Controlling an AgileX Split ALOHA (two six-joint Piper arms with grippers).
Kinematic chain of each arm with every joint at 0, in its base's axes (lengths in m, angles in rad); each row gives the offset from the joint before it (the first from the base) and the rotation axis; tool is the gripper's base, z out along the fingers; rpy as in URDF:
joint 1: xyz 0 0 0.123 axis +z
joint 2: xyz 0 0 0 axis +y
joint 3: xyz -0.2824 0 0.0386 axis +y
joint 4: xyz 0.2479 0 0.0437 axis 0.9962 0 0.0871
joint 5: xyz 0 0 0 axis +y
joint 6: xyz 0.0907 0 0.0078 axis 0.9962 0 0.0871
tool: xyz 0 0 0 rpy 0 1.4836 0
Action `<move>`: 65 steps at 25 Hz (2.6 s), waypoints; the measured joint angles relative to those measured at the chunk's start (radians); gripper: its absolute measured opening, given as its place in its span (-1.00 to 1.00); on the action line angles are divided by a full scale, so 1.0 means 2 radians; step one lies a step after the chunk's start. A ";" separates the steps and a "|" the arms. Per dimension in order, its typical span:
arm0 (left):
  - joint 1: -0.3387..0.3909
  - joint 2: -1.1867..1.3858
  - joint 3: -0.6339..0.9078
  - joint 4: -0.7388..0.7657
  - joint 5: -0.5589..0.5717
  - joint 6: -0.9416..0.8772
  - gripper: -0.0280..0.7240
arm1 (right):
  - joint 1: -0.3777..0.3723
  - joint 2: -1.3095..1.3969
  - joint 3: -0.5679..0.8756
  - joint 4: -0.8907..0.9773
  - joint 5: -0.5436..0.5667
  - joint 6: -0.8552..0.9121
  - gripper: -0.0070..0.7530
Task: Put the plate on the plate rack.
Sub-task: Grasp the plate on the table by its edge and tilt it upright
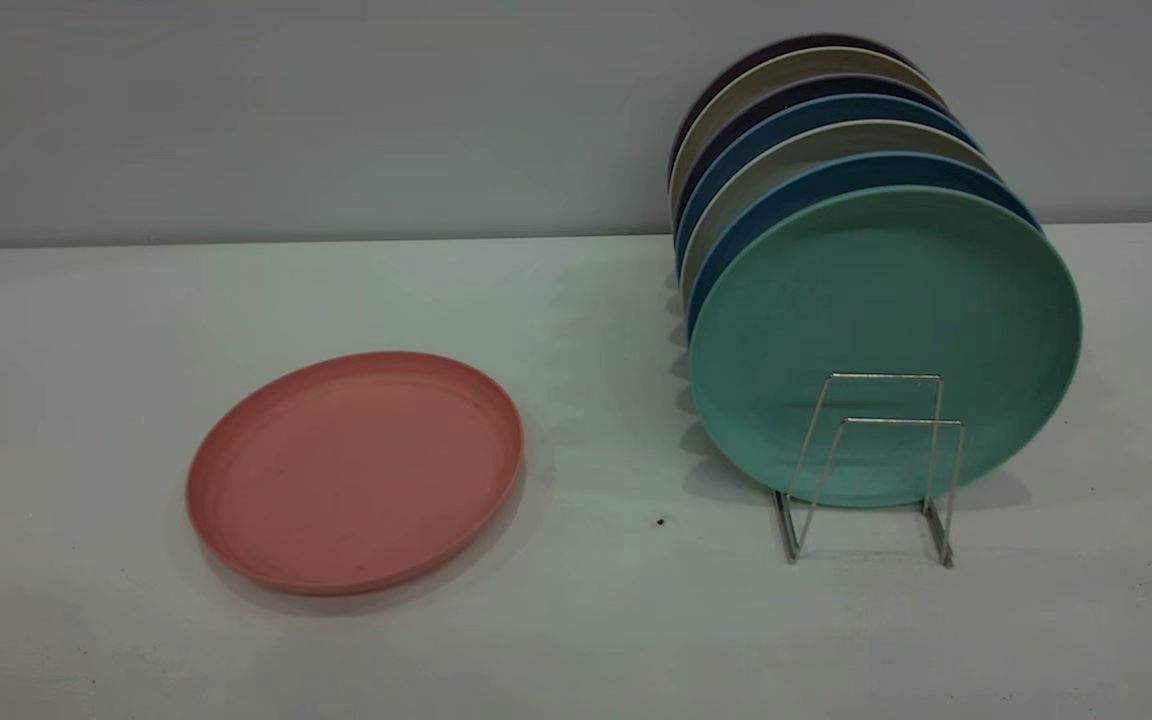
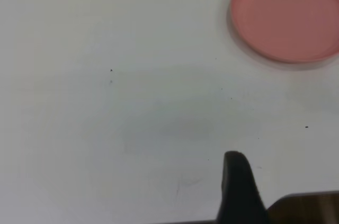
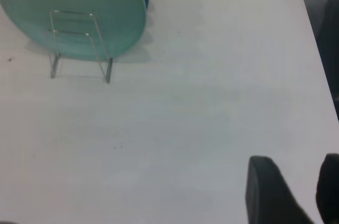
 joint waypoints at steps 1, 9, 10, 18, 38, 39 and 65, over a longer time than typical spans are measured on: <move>0.000 0.000 0.000 0.000 0.000 0.000 0.39 | 0.000 0.000 0.000 0.000 0.000 0.000 -0.34; 0.000 0.000 0.000 0.000 0.000 0.000 0.39 | 0.000 0.000 0.000 0.000 0.000 0.000 -0.34; 0.000 0.000 0.000 0.000 0.000 0.000 0.39 | 0.000 0.000 0.000 0.000 0.000 0.000 -0.34; -0.006 0.009 0.000 0.000 0.000 0.000 0.35 | 0.000 0.000 0.000 0.000 0.000 0.000 -0.34; -0.037 0.479 -0.006 -0.064 -0.291 0.004 0.18 | -0.002 0.334 0.023 -0.086 -0.315 0.164 -0.34; -0.037 0.506 -0.006 -0.073 -0.308 0.016 0.18 | -0.005 0.372 0.023 -0.088 -0.344 0.173 -0.34; 0.118 1.027 -0.216 -0.559 -0.303 0.545 0.18 | -0.092 0.799 -0.073 -0.025 -0.538 0.120 -0.34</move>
